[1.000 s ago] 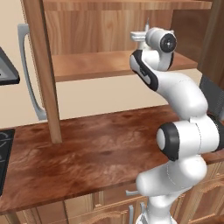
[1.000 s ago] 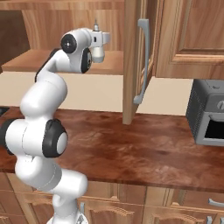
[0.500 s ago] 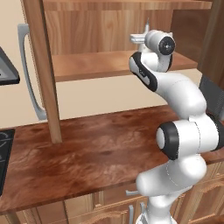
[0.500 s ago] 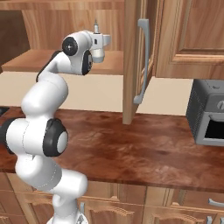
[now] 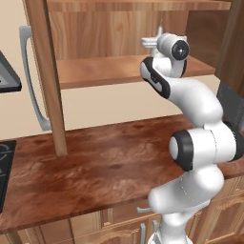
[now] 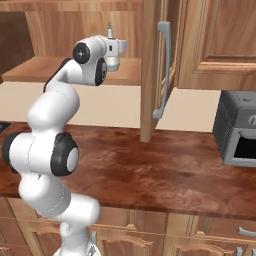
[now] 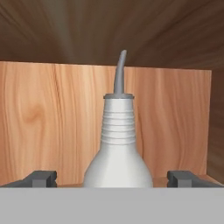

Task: Move the condiment bottle and oil and vinegar bottle from the cabinet to the dining counter.

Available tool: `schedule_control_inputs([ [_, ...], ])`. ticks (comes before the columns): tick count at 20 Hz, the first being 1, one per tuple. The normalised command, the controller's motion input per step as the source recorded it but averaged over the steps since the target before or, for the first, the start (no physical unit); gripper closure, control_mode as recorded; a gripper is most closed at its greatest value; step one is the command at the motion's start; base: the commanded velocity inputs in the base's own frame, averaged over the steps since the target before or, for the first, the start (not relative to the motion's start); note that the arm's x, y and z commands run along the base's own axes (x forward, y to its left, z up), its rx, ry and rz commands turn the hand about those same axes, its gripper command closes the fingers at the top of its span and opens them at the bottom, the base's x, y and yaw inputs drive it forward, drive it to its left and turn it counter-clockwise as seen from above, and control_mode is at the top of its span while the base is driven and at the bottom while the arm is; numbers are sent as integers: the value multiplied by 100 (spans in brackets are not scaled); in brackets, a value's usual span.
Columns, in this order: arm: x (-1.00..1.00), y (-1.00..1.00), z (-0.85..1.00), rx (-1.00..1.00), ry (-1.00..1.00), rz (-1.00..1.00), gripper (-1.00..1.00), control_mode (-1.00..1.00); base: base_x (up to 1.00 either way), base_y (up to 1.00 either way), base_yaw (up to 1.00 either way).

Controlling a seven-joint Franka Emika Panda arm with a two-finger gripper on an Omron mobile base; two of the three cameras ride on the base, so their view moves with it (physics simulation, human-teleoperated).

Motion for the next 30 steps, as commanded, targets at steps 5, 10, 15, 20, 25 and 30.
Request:
schedule_control_inputs([
  [5,15,0,-9,0,0,0,-100,-100,0,0,0],
  [10,6,0,-7,0,0,0,-100,-100,0,0,0],
  [15,3,0,-7,0,0,0,100,-100,0,0,0],
  [20,3,0,-5,0,0,0,100,-100,0,0,0],
  [25,1,0,0,0,0,0,100,-100,0,0,0],
  [30,0,0,0,0,0,0,100,-100,0,0,0],
])
